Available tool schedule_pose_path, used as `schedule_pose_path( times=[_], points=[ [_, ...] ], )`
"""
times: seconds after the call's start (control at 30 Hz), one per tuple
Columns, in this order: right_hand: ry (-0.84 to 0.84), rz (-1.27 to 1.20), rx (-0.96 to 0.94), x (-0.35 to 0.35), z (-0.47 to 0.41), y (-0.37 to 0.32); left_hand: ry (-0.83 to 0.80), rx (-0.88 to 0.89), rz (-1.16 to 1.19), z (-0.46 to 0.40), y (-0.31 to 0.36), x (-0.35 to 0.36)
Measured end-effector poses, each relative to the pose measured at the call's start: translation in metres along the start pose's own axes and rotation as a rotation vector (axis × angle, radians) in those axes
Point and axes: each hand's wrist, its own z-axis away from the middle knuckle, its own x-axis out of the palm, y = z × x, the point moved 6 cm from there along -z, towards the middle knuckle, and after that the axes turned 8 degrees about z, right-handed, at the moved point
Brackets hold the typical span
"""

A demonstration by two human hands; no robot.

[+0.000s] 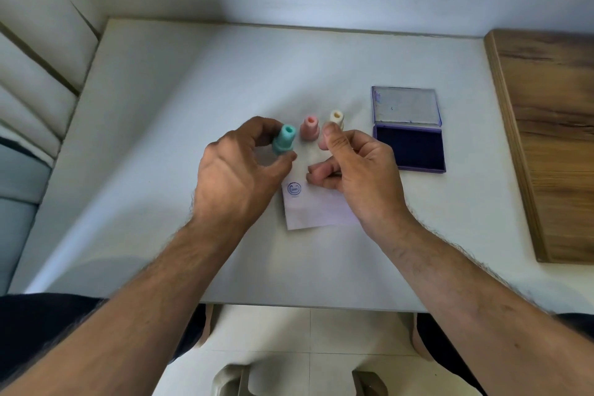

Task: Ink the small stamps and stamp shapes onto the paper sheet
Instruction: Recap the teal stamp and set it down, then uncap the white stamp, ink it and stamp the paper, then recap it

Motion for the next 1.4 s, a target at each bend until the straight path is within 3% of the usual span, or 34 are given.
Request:
schedule_pose_path(
  times=[0.13, 0.4, 0.8, 0.93, 1.07, 1.4],
  points=[
    [-0.003, -0.018, 0.022, 0.001, 0.000, 0.001, 0.070, 0.099, -0.068, -0.010, -0.011, 0.000],
    [0.010, -0.018, 0.026, 0.002, -0.001, 0.006, 0.085, 0.007, 0.083, -0.024, -0.019, 0.007],
    [0.073, -0.035, 0.055, 0.001, -0.001, 0.008, 0.079, -0.040, 0.110, -0.023, -0.018, 0.007],
    [0.082, -0.087, 0.081, 0.002, -0.001, 0.006, 0.237, 0.090, 0.103, -0.008, -0.001, -0.006],
    [0.087, -0.184, 0.094, 0.000, 0.001, -0.005, 0.187, 0.314, 0.098, 0.007, 0.022, -0.007],
    [0.336, 0.420, -0.210, -0.030, -0.006, -0.031, 0.132, 0.351, 0.169, 0.008, 0.036, -0.003]
  ],
)
